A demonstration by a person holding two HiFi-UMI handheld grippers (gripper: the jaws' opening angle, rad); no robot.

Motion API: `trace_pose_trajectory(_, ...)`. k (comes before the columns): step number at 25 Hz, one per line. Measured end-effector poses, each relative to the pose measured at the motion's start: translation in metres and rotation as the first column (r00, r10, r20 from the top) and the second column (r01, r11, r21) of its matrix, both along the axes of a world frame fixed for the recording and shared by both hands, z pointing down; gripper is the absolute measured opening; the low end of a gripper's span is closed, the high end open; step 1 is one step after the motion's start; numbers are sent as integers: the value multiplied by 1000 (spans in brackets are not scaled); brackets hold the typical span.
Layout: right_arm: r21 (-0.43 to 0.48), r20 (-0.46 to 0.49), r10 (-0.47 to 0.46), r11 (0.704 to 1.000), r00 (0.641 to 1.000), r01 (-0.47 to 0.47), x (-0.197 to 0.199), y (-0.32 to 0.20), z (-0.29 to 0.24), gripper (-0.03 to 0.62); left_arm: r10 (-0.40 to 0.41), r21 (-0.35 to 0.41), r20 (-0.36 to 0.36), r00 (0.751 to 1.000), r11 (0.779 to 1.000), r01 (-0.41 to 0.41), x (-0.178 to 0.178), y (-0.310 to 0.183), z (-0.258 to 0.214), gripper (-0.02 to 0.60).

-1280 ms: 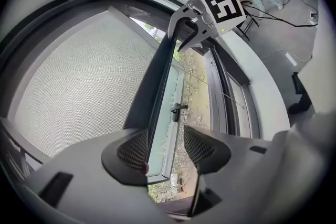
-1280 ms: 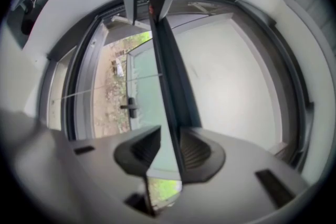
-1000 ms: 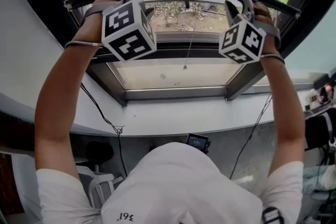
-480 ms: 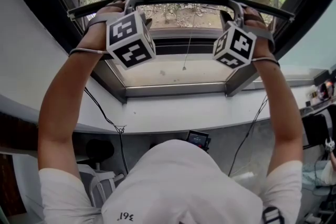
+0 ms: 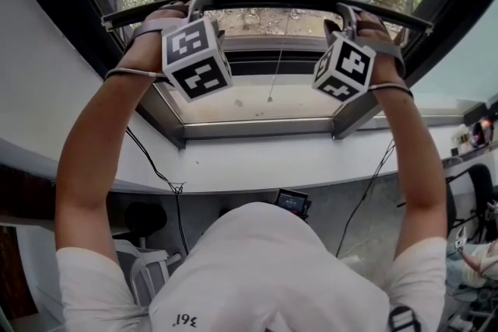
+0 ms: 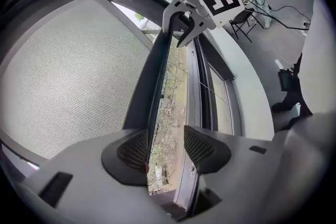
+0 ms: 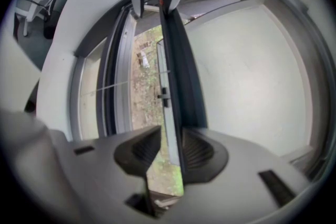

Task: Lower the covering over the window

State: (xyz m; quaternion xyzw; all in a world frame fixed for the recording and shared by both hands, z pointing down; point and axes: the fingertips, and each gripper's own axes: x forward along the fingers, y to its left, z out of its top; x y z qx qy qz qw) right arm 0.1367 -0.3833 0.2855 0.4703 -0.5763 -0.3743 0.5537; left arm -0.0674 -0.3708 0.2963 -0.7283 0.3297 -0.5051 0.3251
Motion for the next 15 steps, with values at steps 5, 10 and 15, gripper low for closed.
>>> trace_pose_trajectory(5, -75, -12, -7, 997, 1000, 6, -1, 2, 36, 120, 0, -70, 5, 1000, 998, 0, -1, 3, 33, 210)
trace_pose_trajectory(10, -121, -16, -2, 993, 1000, 0, 0, 3, 58, 123, -2, -101, 25, 1000, 995, 4, -1, 4, 57, 210)
trace_pose_trajectory(15, -176, -50, 8, 984, 999, -17, 1, 7, 83, 127, 2, -153, 42, 999, 988, 5, 0, 8, 81, 210)
